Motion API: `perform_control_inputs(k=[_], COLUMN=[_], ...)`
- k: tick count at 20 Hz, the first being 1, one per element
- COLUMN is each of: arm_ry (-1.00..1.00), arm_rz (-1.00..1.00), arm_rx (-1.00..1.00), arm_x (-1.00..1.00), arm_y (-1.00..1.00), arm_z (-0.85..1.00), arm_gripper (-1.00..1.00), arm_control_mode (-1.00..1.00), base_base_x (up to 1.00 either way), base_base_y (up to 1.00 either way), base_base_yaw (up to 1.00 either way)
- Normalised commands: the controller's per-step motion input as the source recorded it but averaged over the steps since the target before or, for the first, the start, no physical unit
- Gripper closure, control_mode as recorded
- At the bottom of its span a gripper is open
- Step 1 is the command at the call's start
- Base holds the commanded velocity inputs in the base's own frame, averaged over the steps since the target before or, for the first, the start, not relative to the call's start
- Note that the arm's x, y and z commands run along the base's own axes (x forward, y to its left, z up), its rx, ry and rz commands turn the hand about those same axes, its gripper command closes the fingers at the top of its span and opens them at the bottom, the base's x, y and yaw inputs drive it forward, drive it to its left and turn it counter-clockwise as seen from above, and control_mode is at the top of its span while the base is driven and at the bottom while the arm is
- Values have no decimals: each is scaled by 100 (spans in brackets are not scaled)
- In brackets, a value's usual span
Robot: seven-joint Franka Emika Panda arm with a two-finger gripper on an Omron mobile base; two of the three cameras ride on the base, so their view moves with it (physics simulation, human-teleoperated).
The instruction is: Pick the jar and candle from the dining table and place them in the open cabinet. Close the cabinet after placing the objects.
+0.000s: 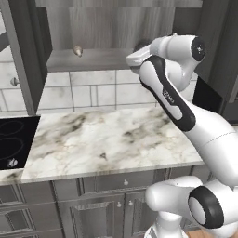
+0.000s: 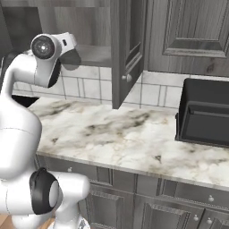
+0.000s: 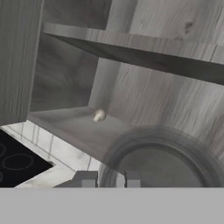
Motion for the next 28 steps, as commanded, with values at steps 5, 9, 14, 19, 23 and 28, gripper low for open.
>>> perform_control_inputs(k=[5,9,14,19,23,28], arm_ry=[0,0,0,0,0,0], arm_rz=[0,0,0,0,0,0], arm_rx=[0,0,0,0,0,0], arm_x=[12,16,28,40,37,42], arm_y=[0,0,0,0,0,0], arm_z=[6,26,16,0,0,-4], arm_gripper=[100,100,100,100,100,100], arm_control_mode=[-100,-100,-100,-100,-100,-100], base_base_x=[0,0,0,0,0,0], base_base_y=[0,0,0,0,0,0], base_base_yaw=[0,0,0,0,0,0])
